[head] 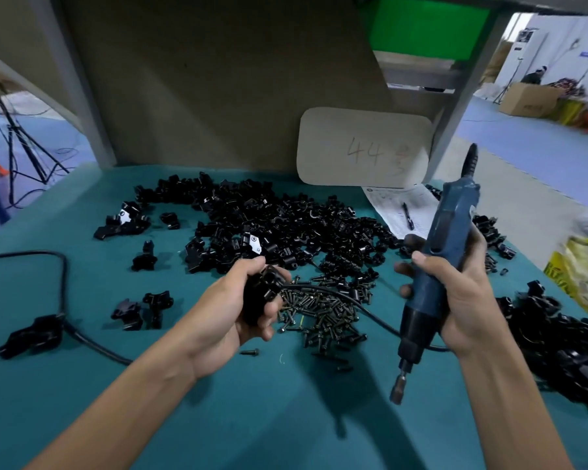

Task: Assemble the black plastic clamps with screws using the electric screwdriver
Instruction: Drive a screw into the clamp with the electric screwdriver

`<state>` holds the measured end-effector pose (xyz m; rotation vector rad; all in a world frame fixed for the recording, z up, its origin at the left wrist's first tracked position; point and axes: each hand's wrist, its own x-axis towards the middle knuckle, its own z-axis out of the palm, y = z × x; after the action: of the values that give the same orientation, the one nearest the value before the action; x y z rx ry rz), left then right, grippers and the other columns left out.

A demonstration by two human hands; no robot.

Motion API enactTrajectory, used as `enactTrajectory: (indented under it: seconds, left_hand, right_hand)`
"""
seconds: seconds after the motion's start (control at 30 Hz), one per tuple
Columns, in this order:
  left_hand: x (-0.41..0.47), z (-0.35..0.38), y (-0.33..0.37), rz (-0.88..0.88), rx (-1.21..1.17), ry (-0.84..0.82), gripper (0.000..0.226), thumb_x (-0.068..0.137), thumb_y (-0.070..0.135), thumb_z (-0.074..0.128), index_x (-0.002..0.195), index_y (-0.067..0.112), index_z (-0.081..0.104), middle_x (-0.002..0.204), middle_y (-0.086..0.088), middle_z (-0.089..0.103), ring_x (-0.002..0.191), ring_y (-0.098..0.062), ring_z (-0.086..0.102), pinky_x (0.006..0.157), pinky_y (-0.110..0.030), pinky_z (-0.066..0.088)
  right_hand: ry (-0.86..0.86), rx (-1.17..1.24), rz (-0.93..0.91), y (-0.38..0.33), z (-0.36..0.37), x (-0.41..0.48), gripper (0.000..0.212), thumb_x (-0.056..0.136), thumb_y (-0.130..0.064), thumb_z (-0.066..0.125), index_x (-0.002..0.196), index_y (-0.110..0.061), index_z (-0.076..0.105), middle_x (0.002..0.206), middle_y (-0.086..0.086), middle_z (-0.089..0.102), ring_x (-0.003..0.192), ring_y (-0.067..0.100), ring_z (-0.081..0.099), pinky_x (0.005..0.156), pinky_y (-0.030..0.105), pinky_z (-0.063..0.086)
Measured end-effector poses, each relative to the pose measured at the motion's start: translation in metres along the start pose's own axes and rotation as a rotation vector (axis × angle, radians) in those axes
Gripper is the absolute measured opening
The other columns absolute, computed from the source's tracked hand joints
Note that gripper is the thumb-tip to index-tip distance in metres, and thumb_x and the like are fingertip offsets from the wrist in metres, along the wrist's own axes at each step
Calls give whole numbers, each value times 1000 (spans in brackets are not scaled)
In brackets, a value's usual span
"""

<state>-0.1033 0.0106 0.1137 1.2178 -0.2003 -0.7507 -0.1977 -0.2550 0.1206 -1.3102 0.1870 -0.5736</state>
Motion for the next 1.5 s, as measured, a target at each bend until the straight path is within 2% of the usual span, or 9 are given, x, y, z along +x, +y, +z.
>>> enactTrajectory:
  seconds: [0.1,0.2,0.43,0.67,0.77,0.97,1.13,1.33,1.5]
  left_hand:
    - [-3,-1,1,-11,2,0,42,104,42,39,103,12,68,61,-4,48,50,-14,40,45,-26,41]
    - [-4,-1,2,-17,4,-4,42,104,42,39,106,11,67,62,-4,48,51,-14,39,45,-25,39]
    - [-4,0,1,-14,14,-11,43,105,42,38,109,10,66,63,-4,49,52,-14,39,47,-26,40]
    - [-4,1,2,-19,13,-16,42,105,42,38,107,11,66,63,-4,48,52,-14,38,46,-26,39]
    - [-3,1,2,-19,16,-15,43,105,43,38,106,11,67,63,-3,49,52,-13,39,47,-26,40]
    - [-4,3,-1,-9,36,-24,44,103,47,43,111,11,66,64,-1,51,55,-11,41,48,-24,37]
    - [-6,9,-5,66,119,-34,44,96,55,50,103,15,68,61,4,47,52,-8,38,46,-21,33]
    - [-10,14,-2,54,12,-79,35,86,54,58,86,23,74,53,5,32,46,-10,25,40,-21,23]
    - [-12,14,-2,-114,-232,-150,33,87,44,63,95,13,66,52,7,23,42,-7,19,36,-19,17]
  right_hand:
    - [-28,66,3,2,2,4,78,77,0,74,137,-39,44,88,0,71,67,18,64,52,32,54]
    - [-47,125,6,4,4,7,77,76,1,72,135,-41,46,88,1,68,66,17,62,53,30,53]
    - [4,153,21,15,7,2,62,76,-6,73,125,-30,42,89,0,72,64,17,62,51,29,53]
    - [10,172,5,18,13,-2,77,72,-8,80,134,-39,48,86,-1,67,65,17,61,53,30,53]
    - [29,192,7,16,16,-4,76,75,-11,81,140,-32,47,89,-1,66,66,16,62,54,29,54]
    - [26,209,5,13,30,-10,58,77,-14,76,124,-31,46,89,-1,68,64,15,62,53,30,54]
    - [101,468,-9,-11,63,-6,45,84,-47,76,109,-16,56,79,-5,62,59,8,55,51,24,51]
    - [277,655,-92,-37,93,5,25,91,-37,69,88,-18,53,70,-4,55,54,9,53,50,23,48]
    - [360,716,-114,-49,104,11,25,94,-34,65,83,-19,49,65,-4,51,49,10,51,47,22,44]
